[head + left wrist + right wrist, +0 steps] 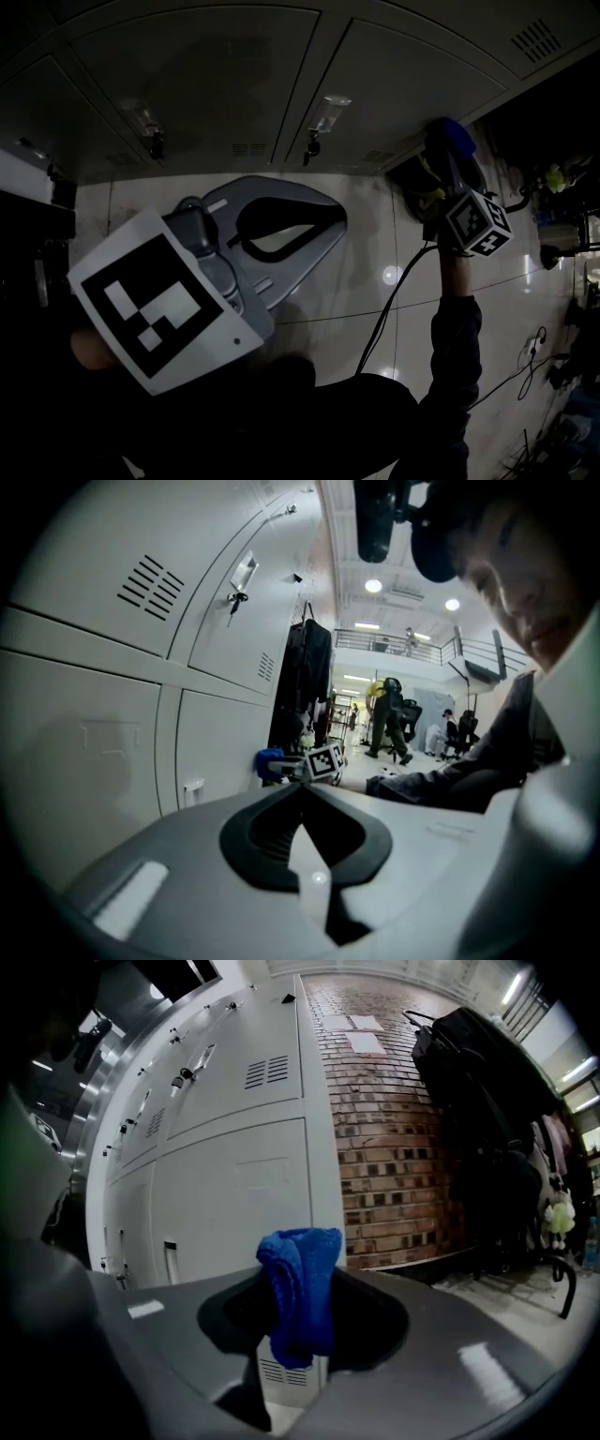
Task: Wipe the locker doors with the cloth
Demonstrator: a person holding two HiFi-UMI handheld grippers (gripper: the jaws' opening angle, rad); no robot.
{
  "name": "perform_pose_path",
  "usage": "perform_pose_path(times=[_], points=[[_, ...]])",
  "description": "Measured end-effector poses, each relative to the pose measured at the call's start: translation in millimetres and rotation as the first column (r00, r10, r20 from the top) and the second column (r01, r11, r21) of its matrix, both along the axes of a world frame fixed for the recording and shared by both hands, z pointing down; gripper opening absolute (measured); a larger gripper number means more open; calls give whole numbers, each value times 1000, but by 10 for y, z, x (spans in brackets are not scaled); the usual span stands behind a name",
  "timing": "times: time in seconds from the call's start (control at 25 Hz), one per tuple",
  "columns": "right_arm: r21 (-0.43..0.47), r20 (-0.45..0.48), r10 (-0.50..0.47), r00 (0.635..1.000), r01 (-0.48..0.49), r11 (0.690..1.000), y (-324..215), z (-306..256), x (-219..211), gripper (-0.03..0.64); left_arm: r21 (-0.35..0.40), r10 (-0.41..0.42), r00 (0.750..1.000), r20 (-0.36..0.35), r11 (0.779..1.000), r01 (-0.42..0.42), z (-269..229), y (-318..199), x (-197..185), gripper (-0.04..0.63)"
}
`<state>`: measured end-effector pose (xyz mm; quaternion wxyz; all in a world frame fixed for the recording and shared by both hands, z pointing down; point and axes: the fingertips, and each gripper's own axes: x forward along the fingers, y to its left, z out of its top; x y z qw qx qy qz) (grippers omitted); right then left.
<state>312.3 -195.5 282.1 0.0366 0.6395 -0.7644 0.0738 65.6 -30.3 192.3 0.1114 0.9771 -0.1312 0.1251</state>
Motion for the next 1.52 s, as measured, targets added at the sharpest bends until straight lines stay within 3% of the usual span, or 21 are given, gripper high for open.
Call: perform_pose_path(times=[0.36,0.76,1.16,1.52], points=[[17,-2,-226,974,226,974,149,108,-1154,147,5,-2,1000,-8,1000,2,-64,0,-20,-21],[18,34,-349,936,349,937,95,201,-1961,147,4,-7,1000,-24,1000,7,-115,10,-90,-21],[-8,19,-397,918,397,918,-44,353,-2220,147,10,-6,999,-32,1000,6,-109,8,-67,-21],[-12,57,-330,942,331,944,-94,328,-1765,153,4,-4,1000,-22,1000,4,-98,7,-67,-21]])
